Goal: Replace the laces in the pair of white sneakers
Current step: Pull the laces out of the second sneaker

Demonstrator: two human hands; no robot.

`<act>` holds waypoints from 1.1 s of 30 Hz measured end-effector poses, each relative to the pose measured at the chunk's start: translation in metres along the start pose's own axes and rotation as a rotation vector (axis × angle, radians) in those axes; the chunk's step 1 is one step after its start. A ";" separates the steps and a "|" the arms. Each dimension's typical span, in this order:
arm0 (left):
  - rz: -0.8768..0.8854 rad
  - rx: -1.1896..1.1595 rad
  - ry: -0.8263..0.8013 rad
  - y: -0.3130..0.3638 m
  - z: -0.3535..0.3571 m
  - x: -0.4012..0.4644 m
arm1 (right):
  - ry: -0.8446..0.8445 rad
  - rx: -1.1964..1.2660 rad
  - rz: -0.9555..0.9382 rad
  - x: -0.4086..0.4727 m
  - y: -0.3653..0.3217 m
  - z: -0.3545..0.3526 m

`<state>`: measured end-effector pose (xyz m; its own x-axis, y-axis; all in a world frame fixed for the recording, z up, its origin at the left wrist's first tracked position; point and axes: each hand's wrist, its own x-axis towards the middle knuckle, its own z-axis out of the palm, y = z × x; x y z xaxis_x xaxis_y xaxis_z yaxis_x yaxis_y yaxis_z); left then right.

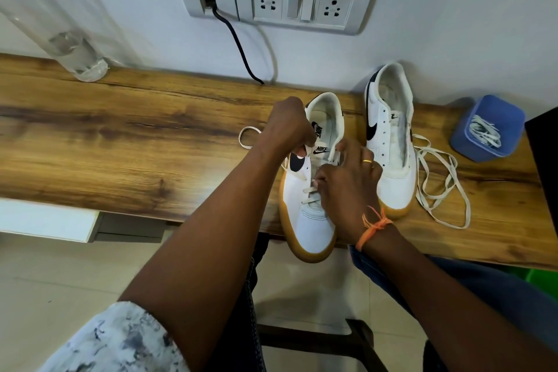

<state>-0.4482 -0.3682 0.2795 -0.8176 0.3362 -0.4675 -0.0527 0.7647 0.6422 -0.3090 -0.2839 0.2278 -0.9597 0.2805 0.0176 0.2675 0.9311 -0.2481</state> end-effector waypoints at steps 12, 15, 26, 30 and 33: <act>0.016 0.041 -0.012 0.001 -0.001 -0.003 | 0.060 0.283 0.226 -0.005 0.032 -0.043; 0.009 0.022 -0.002 0.000 -0.001 -0.002 | 0.048 0.071 -0.016 -0.006 0.010 -0.032; -0.030 -0.044 -0.032 0.000 0.000 0.003 | 0.036 0.254 0.188 0.002 0.032 -0.043; -0.027 -0.037 -0.024 0.000 0.000 0.002 | 0.045 0.274 0.291 0.003 0.050 -0.054; -0.033 -0.037 -0.017 0.001 0.001 0.002 | 0.091 0.140 0.117 -0.004 0.031 -0.045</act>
<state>-0.4497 -0.3664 0.2787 -0.8053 0.3208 -0.4986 -0.1005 0.7549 0.6481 -0.2934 -0.2455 0.2635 -0.9091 0.4112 0.0668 0.3564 0.8508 -0.3861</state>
